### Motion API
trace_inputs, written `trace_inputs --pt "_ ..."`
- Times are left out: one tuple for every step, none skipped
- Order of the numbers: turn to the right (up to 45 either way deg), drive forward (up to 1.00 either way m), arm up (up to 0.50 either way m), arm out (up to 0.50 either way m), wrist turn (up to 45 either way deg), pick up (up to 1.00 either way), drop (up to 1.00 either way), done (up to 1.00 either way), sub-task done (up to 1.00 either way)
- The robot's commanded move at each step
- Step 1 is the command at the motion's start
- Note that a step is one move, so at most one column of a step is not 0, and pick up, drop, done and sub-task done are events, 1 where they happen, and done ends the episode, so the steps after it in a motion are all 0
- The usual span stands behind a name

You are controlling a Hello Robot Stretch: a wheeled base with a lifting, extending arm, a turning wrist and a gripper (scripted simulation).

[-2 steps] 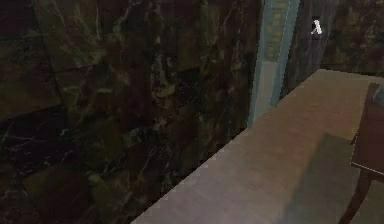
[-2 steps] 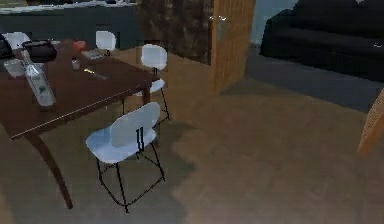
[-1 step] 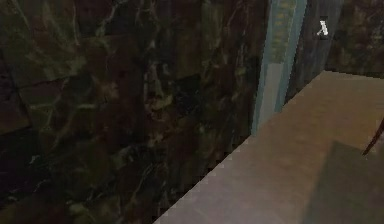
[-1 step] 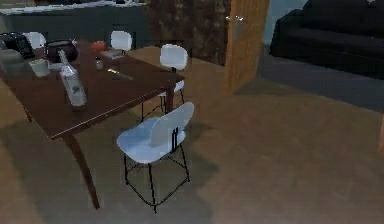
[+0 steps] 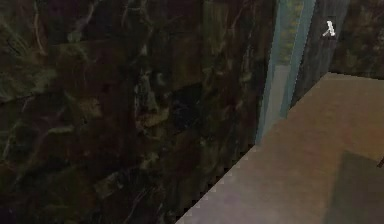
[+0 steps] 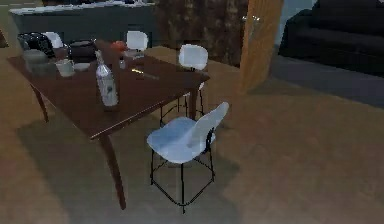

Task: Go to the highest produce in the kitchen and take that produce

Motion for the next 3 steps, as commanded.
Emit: trace_inputs --pt "27.0 0.0 0.0 0.0 0.0 0.0 0.0 0.0 0.0" --pt "0.0 0.6 0.0 0.0 0.0 0.0 0.0 0.0 0.0" --pt "12.0 0.0 0.0 0.0 0.0 0.0 0.0 0.0 0.0"
